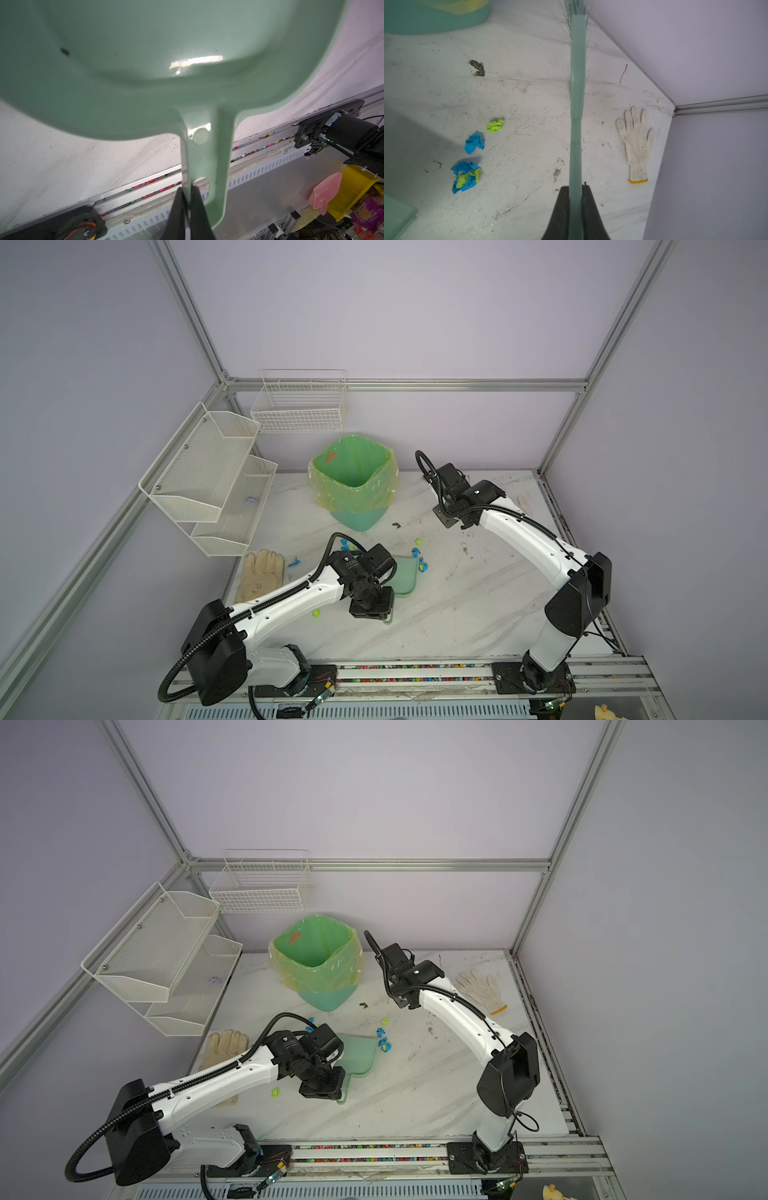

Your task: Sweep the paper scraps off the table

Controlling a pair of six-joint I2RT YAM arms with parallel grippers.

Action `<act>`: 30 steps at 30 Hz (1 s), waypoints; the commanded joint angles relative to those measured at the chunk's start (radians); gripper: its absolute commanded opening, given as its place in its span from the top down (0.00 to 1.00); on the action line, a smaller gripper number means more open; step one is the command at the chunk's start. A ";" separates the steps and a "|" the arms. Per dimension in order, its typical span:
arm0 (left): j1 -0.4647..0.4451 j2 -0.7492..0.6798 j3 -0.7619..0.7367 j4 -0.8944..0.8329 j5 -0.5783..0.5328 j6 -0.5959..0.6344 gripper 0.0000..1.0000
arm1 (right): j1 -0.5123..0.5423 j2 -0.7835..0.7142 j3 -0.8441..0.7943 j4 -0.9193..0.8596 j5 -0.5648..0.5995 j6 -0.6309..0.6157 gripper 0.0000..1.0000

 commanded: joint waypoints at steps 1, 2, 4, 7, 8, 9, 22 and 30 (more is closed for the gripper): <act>-0.006 0.014 -0.027 0.021 0.039 0.039 1.00 | 0.026 0.012 -0.017 -0.004 0.071 -0.109 1.00; -0.005 0.020 -0.023 0.018 0.043 0.044 1.00 | 0.033 0.006 -0.037 0.002 0.077 -0.138 1.00; -0.005 0.029 -0.018 0.012 0.046 0.053 1.00 | 0.045 -0.006 -0.068 0.010 0.090 -0.176 1.00; -0.006 0.040 -0.012 0.000 0.050 0.065 1.00 | 0.048 -0.014 -0.093 0.010 0.095 -0.210 1.00; -0.006 0.042 -0.013 -0.002 0.053 0.068 1.00 | 0.048 -0.017 -0.102 0.011 0.092 -0.223 1.00; -0.007 0.046 -0.011 -0.004 0.056 0.071 1.00 | 0.047 -0.018 -0.111 0.013 0.089 -0.234 1.00; -0.049 0.114 0.017 -0.004 0.075 0.071 1.00 | 0.073 -0.006 -0.167 0.040 0.114 -0.273 1.00; -0.050 0.191 0.068 -0.011 0.063 0.105 1.00 | 0.114 0.021 -0.181 0.054 0.101 -0.275 1.00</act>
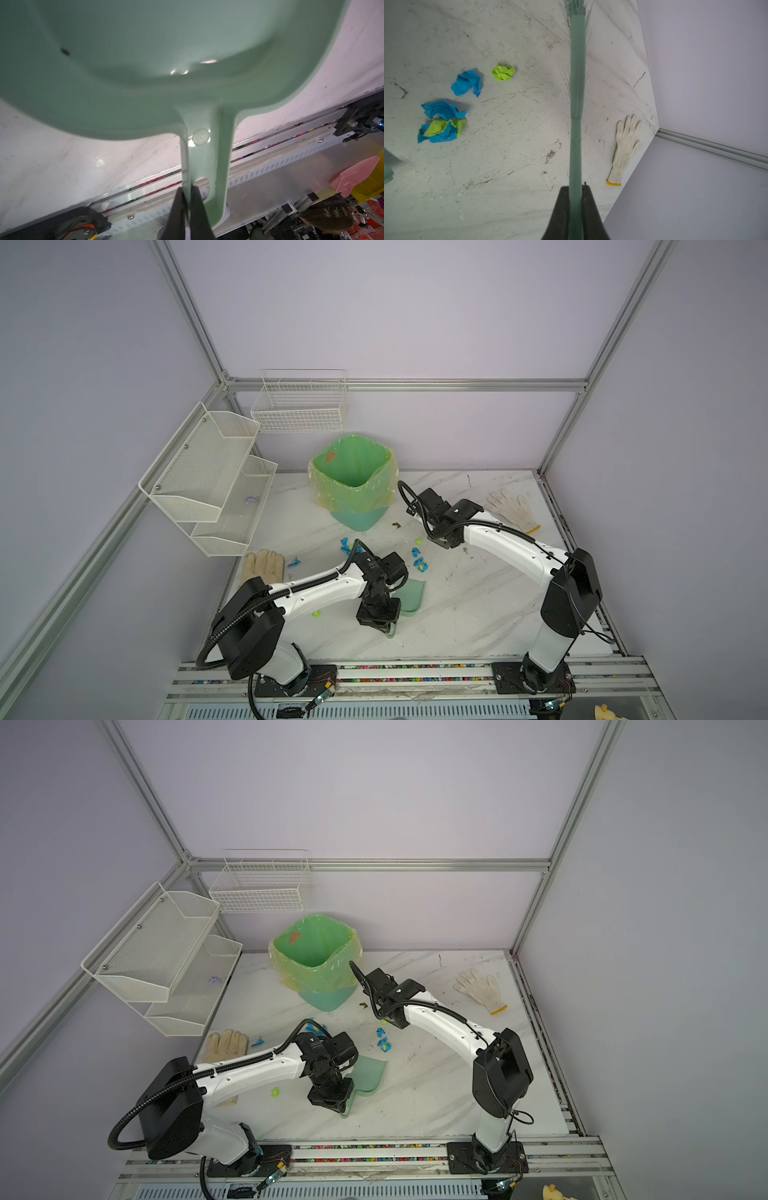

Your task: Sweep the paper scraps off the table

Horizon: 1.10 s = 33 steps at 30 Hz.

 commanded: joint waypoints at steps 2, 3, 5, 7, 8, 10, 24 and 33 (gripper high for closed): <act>-0.003 0.023 0.083 -0.008 -0.005 0.047 1.00 | 0.019 0.011 -0.024 0.020 0.004 -0.020 1.00; -0.003 0.033 0.092 -0.010 -0.010 0.049 1.00 | 0.021 0.014 -0.031 0.022 0.002 -0.019 1.00; -0.003 0.048 0.102 -0.010 -0.010 0.052 1.00 | 0.028 0.017 -0.045 0.023 -0.004 -0.012 1.00; -0.003 0.059 0.109 -0.012 -0.017 0.052 1.00 | 0.037 0.019 -0.060 0.026 -0.007 -0.005 1.00; -0.003 0.064 0.112 -0.015 -0.023 0.051 1.00 | 0.040 0.021 -0.068 0.026 -0.010 -0.001 1.00; -0.003 0.074 0.122 -0.022 -0.038 0.051 1.00 | 0.048 0.021 -0.077 0.026 -0.013 0.008 1.00; 0.001 0.172 0.206 -0.060 -0.056 0.084 1.00 | 0.093 0.018 -0.085 -0.012 -0.043 0.051 1.00; 0.032 0.196 0.242 -0.057 -0.020 0.101 1.00 | 0.128 0.008 -0.077 -0.069 -0.126 0.104 1.00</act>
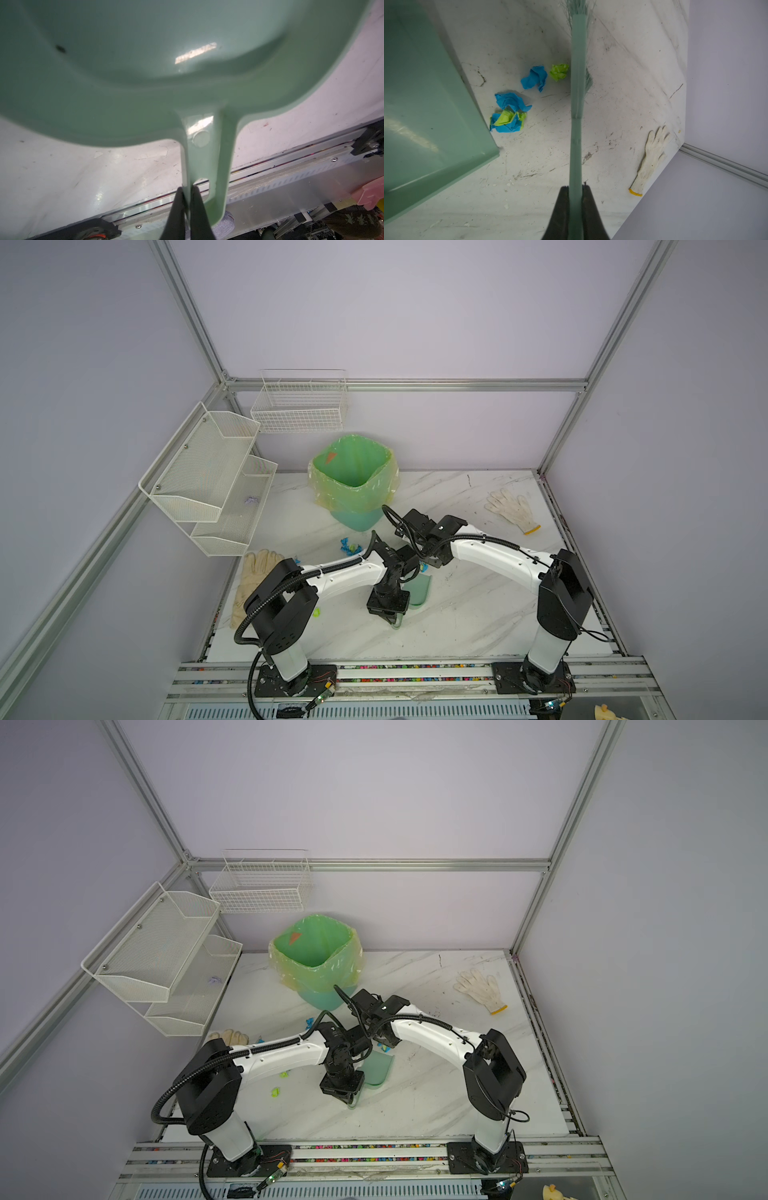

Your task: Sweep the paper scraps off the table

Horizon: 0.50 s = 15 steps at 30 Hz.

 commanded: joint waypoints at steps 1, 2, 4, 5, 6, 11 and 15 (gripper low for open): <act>0.020 0.008 0.077 -0.009 0.025 0.030 1.00 | 0.019 -0.013 0.008 -0.070 -0.075 0.049 1.00; 0.024 0.011 0.078 -0.009 0.028 0.035 1.00 | 0.024 -0.015 0.006 -0.077 -0.095 0.059 1.00; 0.033 0.016 0.077 -0.008 0.037 0.042 1.00 | 0.033 -0.021 0.003 -0.095 -0.149 0.079 1.00; 0.038 0.019 0.077 -0.008 0.038 0.046 1.00 | 0.037 -0.024 0.001 -0.107 -0.188 0.084 1.00; 0.044 0.019 0.077 -0.008 0.037 0.049 1.00 | 0.043 -0.027 0.002 -0.118 -0.209 0.095 1.00; 0.062 0.033 0.082 -0.007 0.048 0.066 1.00 | 0.072 -0.061 0.004 -0.175 -0.340 0.168 1.00; 0.069 0.036 0.084 -0.006 0.046 0.071 1.00 | 0.091 -0.129 -0.015 -0.162 -0.451 0.227 1.00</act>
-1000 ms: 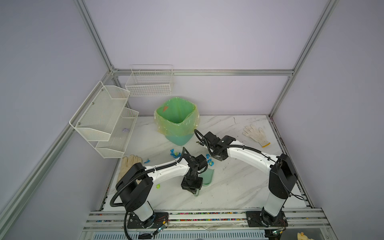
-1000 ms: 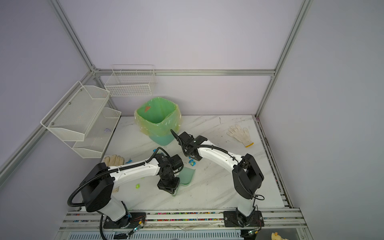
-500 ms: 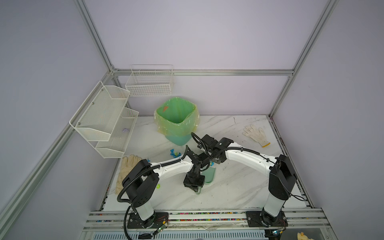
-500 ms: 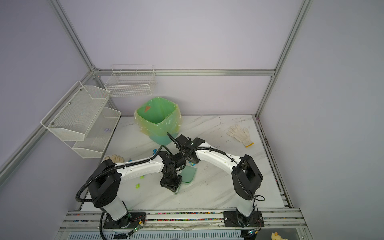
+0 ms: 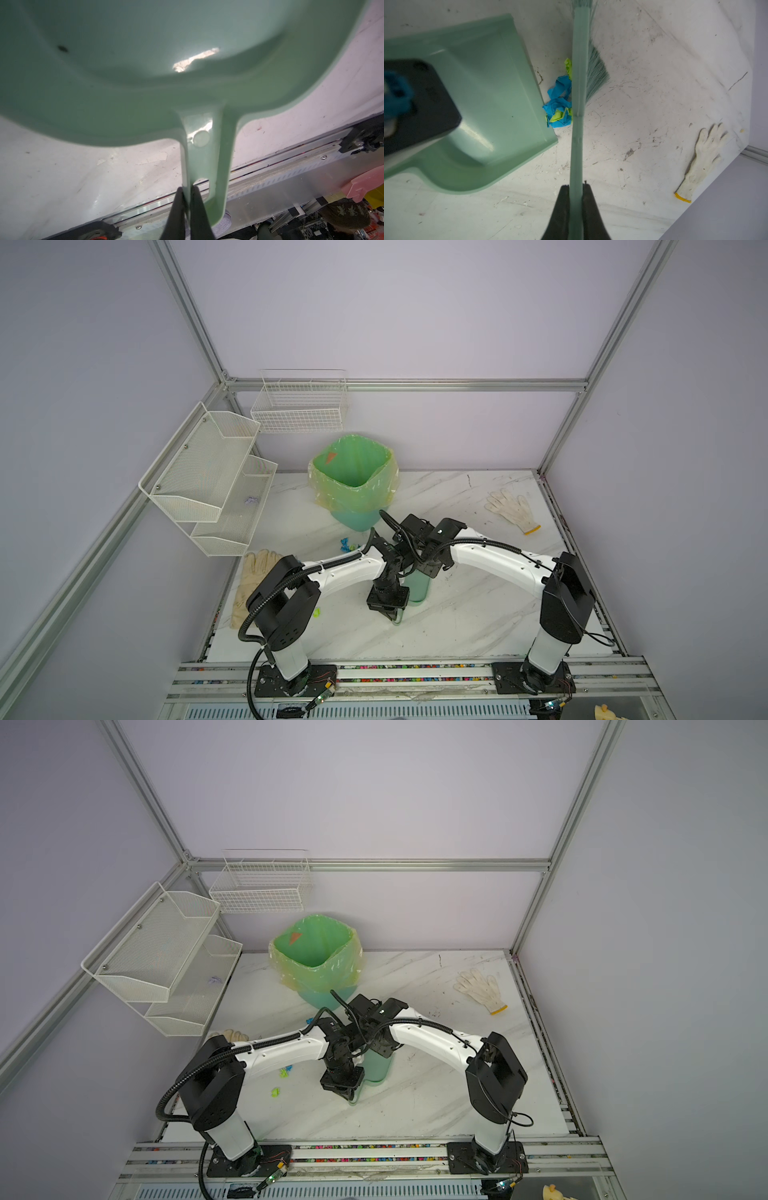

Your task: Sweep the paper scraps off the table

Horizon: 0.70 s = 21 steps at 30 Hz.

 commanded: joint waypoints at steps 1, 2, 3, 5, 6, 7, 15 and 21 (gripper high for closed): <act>0.034 0.016 0.061 0.002 0.017 0.030 1.00 | 0.057 -0.120 -0.013 -0.083 -0.281 0.075 1.00; 0.035 0.016 0.060 0.001 0.018 0.031 1.00 | 0.058 -0.140 -0.014 -0.081 -0.319 0.093 1.00; 0.037 0.017 0.058 0.002 0.017 0.032 1.00 | 0.058 -0.153 -0.013 -0.080 -0.344 0.107 1.00; 0.038 0.020 0.057 0.001 0.016 0.035 1.00 | 0.057 -0.169 -0.006 -0.080 -0.372 0.142 1.00; 0.039 0.022 0.056 0.002 0.015 0.038 1.00 | 0.057 -0.167 0.000 -0.084 -0.382 0.153 1.00; 0.040 0.023 0.056 0.001 0.015 0.040 1.00 | 0.059 -0.165 0.007 -0.089 -0.392 0.167 1.00; 0.056 0.010 0.018 -0.002 0.012 0.053 1.00 | 0.058 -0.147 0.061 -0.110 -0.289 0.288 1.00; 0.079 -0.012 -0.022 0.004 0.006 0.059 1.00 | 0.058 -0.169 0.085 -0.104 -0.294 0.320 1.00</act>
